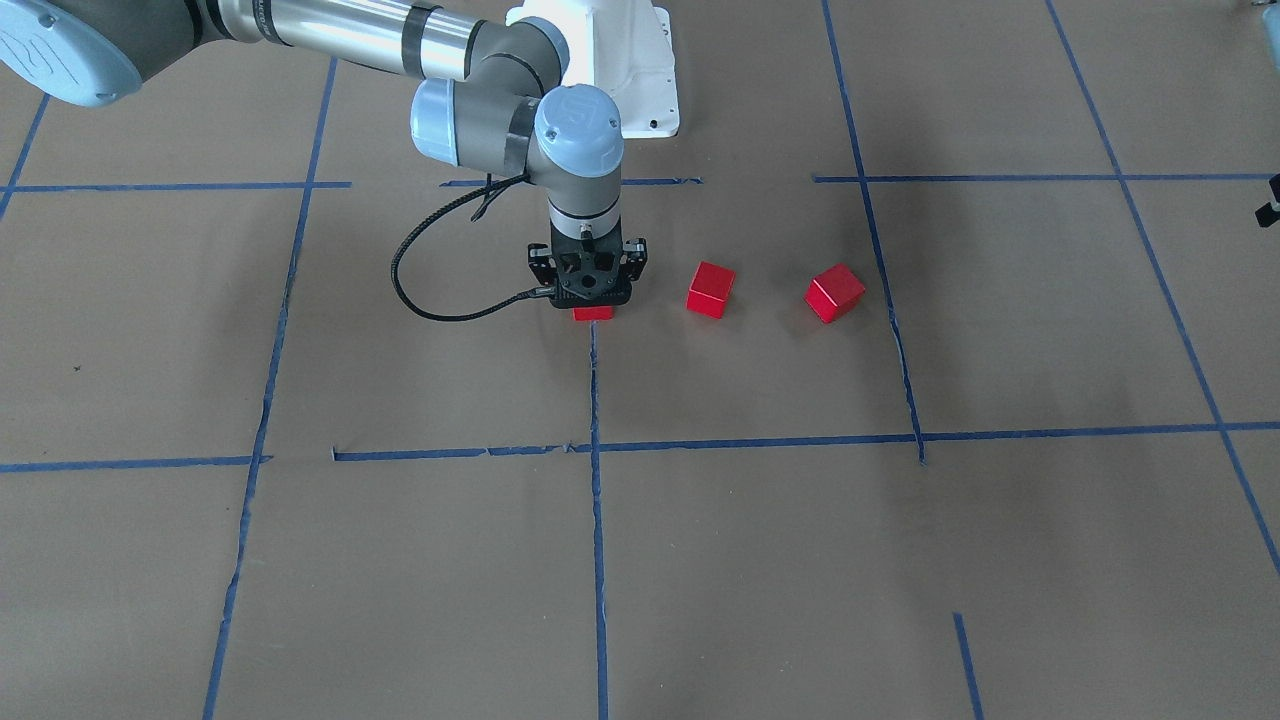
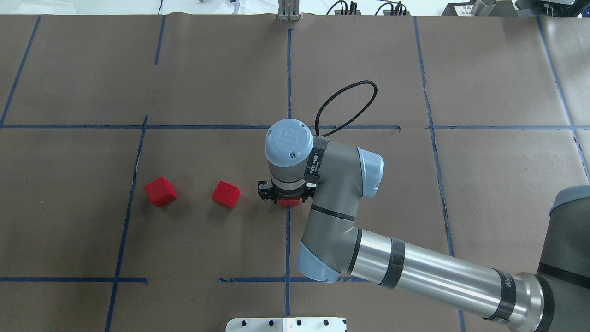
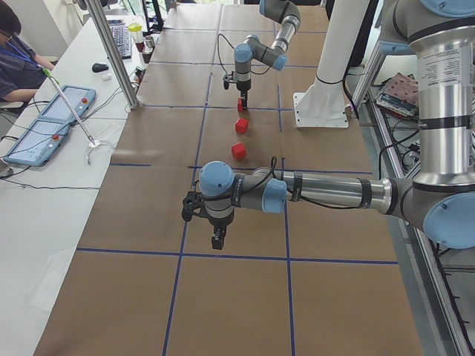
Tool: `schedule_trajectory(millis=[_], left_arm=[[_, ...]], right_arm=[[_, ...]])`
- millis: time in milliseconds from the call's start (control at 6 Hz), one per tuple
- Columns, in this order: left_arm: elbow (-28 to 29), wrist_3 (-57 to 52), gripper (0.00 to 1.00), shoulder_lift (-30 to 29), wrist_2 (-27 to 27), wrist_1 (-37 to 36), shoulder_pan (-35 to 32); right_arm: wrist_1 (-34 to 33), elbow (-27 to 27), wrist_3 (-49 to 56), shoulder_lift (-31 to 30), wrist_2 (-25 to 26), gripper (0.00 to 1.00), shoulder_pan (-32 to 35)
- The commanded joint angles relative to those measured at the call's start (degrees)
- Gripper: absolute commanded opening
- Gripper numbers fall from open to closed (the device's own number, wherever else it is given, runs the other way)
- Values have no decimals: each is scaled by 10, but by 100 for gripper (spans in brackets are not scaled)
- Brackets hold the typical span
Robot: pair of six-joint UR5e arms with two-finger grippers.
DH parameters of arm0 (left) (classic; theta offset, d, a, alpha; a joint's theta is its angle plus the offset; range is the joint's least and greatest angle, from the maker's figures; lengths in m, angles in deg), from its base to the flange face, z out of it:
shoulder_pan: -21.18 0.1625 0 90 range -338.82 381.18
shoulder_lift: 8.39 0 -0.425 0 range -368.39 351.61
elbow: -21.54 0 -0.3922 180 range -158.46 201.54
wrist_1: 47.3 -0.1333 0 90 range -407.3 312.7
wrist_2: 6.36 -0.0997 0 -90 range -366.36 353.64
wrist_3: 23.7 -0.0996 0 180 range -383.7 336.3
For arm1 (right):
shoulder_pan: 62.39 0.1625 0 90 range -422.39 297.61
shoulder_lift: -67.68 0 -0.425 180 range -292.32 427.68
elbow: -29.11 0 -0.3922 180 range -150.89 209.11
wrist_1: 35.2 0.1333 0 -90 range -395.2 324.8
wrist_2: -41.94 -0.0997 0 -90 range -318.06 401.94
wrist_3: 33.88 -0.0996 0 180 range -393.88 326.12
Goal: Form red blocks into L shape at center
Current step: 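Lower the red cube onto the center grid line and open the right gripper, then withdraw the right arm while the left arm swings in toward the cubes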
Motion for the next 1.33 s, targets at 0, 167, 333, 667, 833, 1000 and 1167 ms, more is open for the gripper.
schedule_trajectory(millis=[0,167,333,667,833,1000,1167], left_arm=[[1,0,100,0,0,0,1],[0,0,100,-2,-1,0,6],[-12,1,100,-2,-1,0,24],[-14,6,100,-35,-4,-2,60],[-14,4,100,-67,-5,0,60],[-12,7,100,-99,-6,-3,60],[-14,8,100,-118,-1,-1,62]], right_arm=[[-2,-17,0,3,-6,99,10],[-3,-41,0,3,-25,99,40],[-2,-46,2,3,-56,99,77],[-4,-46,94,-18,-130,99,170],[-4,-50,165,-58,-167,99,227],[-4,-69,246,-110,-180,99,270],[-4,-88,342,-165,-198,99,326]])
